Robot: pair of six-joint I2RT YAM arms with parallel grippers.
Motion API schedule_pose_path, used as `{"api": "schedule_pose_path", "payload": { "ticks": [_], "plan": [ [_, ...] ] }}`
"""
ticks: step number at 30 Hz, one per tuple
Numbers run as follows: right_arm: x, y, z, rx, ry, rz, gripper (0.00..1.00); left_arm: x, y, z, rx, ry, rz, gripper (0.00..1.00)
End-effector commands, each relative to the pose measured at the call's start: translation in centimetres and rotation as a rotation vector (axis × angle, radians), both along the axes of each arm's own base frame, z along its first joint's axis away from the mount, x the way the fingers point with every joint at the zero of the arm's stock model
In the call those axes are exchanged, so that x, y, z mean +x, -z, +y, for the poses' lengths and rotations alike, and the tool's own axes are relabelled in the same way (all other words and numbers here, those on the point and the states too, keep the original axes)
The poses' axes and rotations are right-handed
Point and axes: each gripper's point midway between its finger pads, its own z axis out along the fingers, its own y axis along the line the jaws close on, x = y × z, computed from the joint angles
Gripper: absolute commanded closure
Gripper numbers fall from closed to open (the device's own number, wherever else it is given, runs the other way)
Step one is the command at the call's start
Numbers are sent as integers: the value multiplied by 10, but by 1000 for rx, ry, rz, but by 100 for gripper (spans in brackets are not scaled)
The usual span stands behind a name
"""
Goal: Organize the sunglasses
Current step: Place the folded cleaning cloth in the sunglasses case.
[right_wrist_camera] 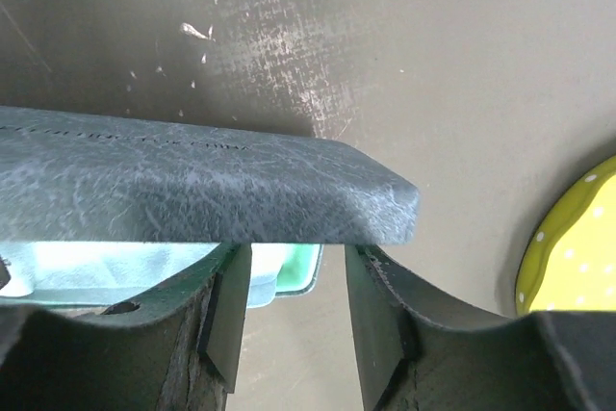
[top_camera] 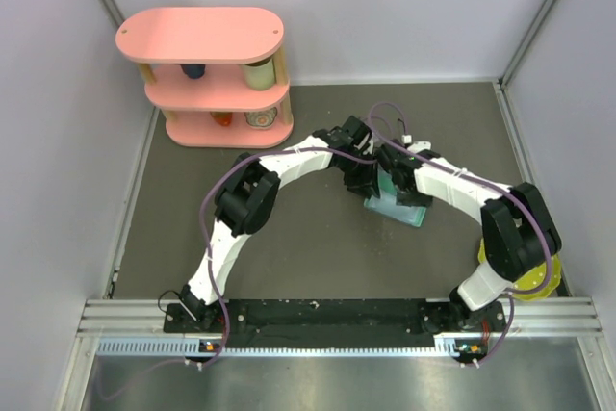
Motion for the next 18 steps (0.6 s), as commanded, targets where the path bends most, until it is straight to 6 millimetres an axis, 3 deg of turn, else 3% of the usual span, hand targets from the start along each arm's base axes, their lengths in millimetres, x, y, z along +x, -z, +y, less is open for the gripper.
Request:
{"api": "schedule_pose_path", "payload": {
  "ticks": [1, 2, 6, 8, 9, 12, 14, 18],
  "plan": [
    [14, -33, 8, 74, 12, -99, 58, 1, -53, -8, -102, 5, -58, 61],
    [13, -32, 13, 104, -1, -93, 60, 1, -54, -7, -104, 4, -57, 60],
    [16, -24, 32, 220, -26, -126, 85, 0, -61, -8, -118, -6, -68, 59],
    [18, -15, 40, 267, -30, -134, 89, 0, -64, -7, -122, -12, -74, 59],
    [18, -10, 41, 275, -26, -132, 96, 0, -64, -7, -127, -13, -75, 60],
    [21, 2, 45, 294, -10, -142, 100, -5, -63, -10, -164, -6, -58, 65],
    [21, 7, 48, 308, -9, -145, 100, -6, -62, -15, -205, -5, -53, 74],
    [25, 16, 53, 340, 1, -159, 100, -9, -58, -24, -265, 8, -46, 79]
  ]
}}
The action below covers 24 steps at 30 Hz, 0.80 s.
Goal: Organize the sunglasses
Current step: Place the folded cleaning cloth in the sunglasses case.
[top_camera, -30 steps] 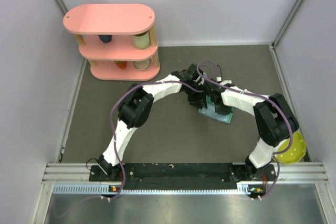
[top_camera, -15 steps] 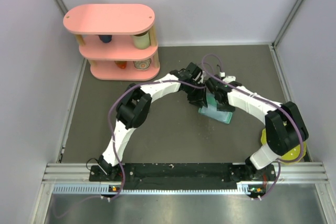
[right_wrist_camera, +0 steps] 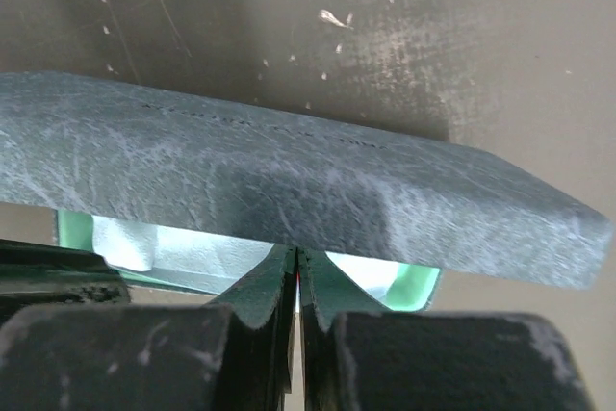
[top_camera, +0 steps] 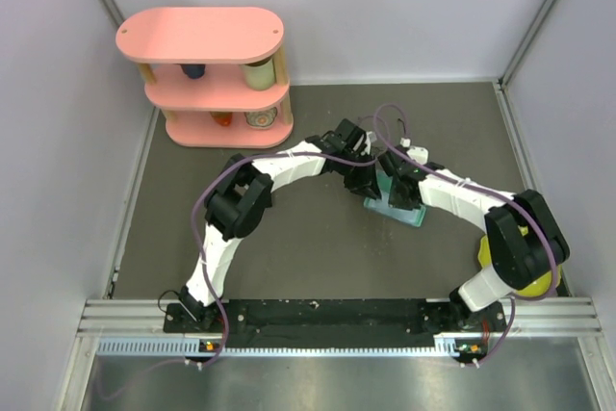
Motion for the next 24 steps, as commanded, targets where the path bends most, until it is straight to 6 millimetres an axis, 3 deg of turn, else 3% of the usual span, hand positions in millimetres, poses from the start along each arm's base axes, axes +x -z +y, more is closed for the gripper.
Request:
{"api": "schedule_pose_path", "payload": {
  "ticks": [1, 7, 11, 19, 24],
  "plan": [
    [18, 3, 15, 87, 31, -64, 100, 3, -27, -18, -145, 18, -45, 79],
    [12, 13, 16, 97, 38, -29, 100, 5, -6, -20, -117, -1, -14, 79],
    [7, 19, 15, 93, 37, -4, 100, 2, 14, -8, -11, -19, 26, 79],
    [2, 29, 17, 102, 47, 39, 100, -18, 36, 4, 17, 2, 100, 80],
    [0, 26, 18, 112, 56, 45, 100, -11, 50, 16, 129, -39, 93, 80]
  ]
}}
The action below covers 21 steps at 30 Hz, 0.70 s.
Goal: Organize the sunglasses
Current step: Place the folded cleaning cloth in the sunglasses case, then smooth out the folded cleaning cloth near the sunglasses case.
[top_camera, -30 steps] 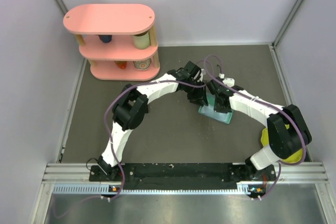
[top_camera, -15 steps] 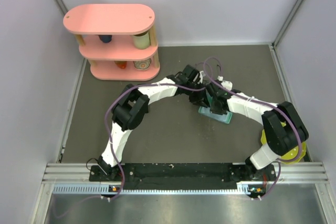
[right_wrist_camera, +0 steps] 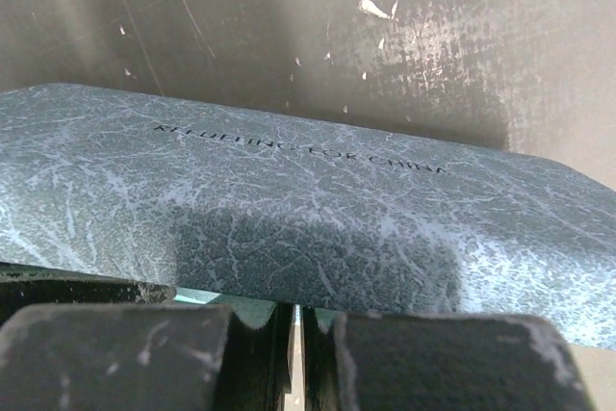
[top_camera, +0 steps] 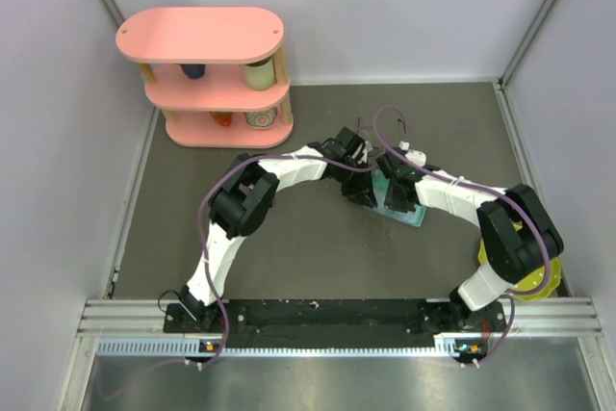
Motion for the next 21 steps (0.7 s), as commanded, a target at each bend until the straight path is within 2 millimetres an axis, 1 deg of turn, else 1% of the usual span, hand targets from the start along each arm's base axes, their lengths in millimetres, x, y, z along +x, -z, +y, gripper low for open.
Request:
{"api": "schedule_pose_path", "payload": {
  "ticks": [1, 2, 3, 5, 6, 8, 12, 16, 21],
  "plan": [
    [-5, 6, 0, 22, 29, 43, 100, 3, 17, 15, 131, -23, 0, 80],
    [-5, 4, -1, 21, 32, 43, 100, 2, 20, 20, 162, -30, 8, 80],
    [-10, 4, -5, 9, 42, 63, 100, 8, 20, 24, 196, -53, -14, 80],
    [-12, 3, -7, 6, 49, 76, 100, 9, 22, 30, 236, -70, -14, 80],
    [-14, 1, -9, 5, 54, 79, 100, 13, 22, 34, 259, -90, -25, 80],
    [-17, 0, -11, -1, 63, 95, 100, 15, 21, 37, 282, -107, -22, 80],
    [-23, -8, -15, -4, 72, 98, 98, 20, 20, 40, 310, -133, -31, 80],
    [-30, -14, -22, -10, 82, 102, 94, 19, 23, 38, 316, -134, -19, 80],
    [-41, -9, -34, -35, 98, 128, 92, 18, 28, 39, 330, -135, -1, 80]
  ]
}}
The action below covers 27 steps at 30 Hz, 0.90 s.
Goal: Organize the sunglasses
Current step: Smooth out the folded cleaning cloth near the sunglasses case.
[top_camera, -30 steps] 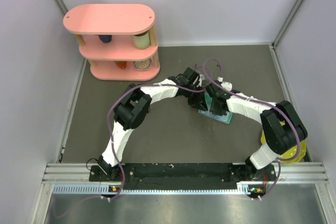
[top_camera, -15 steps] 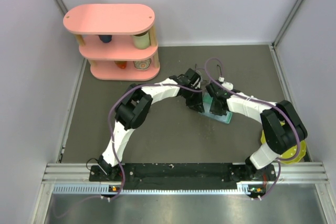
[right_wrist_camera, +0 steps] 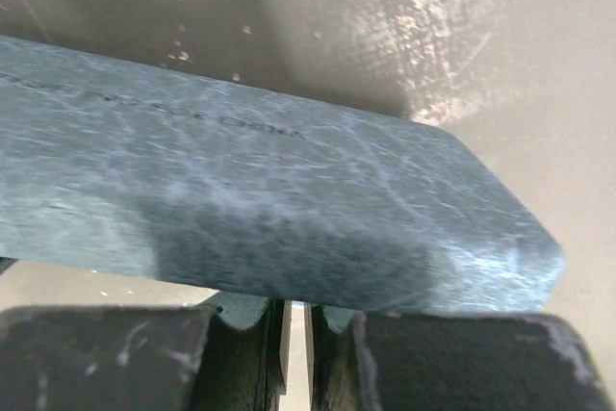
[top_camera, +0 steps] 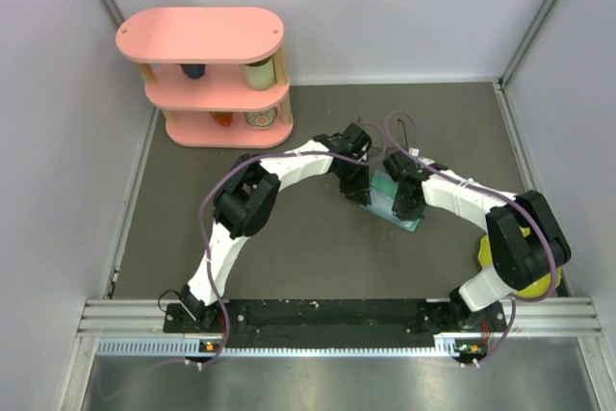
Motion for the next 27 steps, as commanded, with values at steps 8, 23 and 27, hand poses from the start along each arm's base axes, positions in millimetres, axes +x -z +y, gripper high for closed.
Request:
{"api": "schedule_pose_path", "payload": {
  "ticks": [8, 23, 27],
  "plan": [
    [3, -18, -14, -13, 29, -28, 92, 4, 12, 12, 62, -27, 19, 81],
    [44, -45, 8, 61, -16, -177, 94, 10, -69, -43, -359, 29, -80, 79],
    [52, -41, 16, 103, -30, -223, 100, 8, -60, -49, -414, 16, -65, 84]
  ]
}}
